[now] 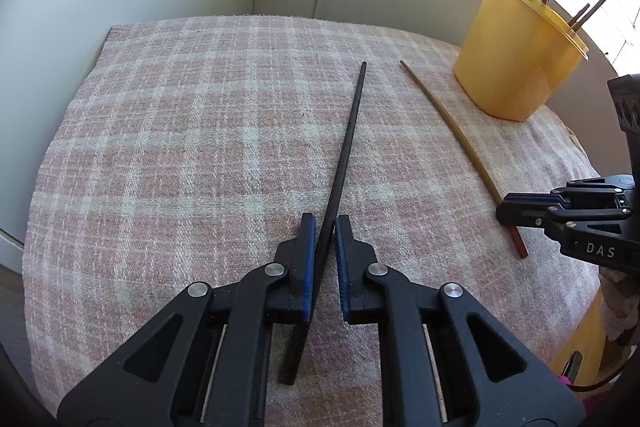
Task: Organize utensils
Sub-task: 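Close left gripper on the black chopstick while right gripper closes on the red-tipped chopstick, then lift both chopsticks upright off the cloth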
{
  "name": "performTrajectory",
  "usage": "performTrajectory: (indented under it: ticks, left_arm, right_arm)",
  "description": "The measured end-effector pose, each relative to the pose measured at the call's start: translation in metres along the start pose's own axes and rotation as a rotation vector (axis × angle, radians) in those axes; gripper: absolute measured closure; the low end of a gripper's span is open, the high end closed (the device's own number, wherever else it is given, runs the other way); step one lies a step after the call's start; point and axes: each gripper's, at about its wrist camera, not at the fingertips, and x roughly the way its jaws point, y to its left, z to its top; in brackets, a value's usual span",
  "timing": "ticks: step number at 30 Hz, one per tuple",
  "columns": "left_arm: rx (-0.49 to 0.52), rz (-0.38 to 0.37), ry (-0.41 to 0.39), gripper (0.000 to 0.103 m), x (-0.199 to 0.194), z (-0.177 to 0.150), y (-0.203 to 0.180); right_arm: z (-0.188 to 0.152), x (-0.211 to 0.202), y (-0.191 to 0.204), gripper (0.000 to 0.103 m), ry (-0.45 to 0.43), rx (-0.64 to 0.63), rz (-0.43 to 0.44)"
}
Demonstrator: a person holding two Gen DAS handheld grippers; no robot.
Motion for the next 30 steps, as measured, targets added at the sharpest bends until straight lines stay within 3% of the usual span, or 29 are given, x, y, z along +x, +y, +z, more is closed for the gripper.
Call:
performTrajectory:
  ticks: [4,10,16,19,25,30]
  left_arm:
    - [0.039,0.012,0.045,0.081,0.001,0.013,-0.004]
    - [0.135,0.012,0.145,0.081,0.021,0.042,-0.023]
    - [0.114,-0.015,0.193,0.083,0.045,0.066,-0.033]
    - [0.110,-0.015,0.191,0.095,0.047,0.072,-0.028]
    - [0.043,-0.054,0.169,0.099,0.039,0.074,-0.011]
    - [-0.003,-0.085,0.101,0.099,0.008,0.070,0.009]
  right_arm:
    - [-0.010,-0.007,0.004,0.096,0.044,-0.082,-0.019]
    - [0.009,-0.005,0.000,0.095,0.056,-0.091,-0.035]
    - [0.037,0.004,0.002,0.095,0.074,-0.097,-0.056]
    - [0.047,0.013,0.006,0.095,0.087,-0.116,-0.083]
    - [0.055,0.025,0.014,0.095,0.092,-0.146,-0.118]
    - [0.055,0.022,0.014,0.097,0.089,-0.123,-0.076]
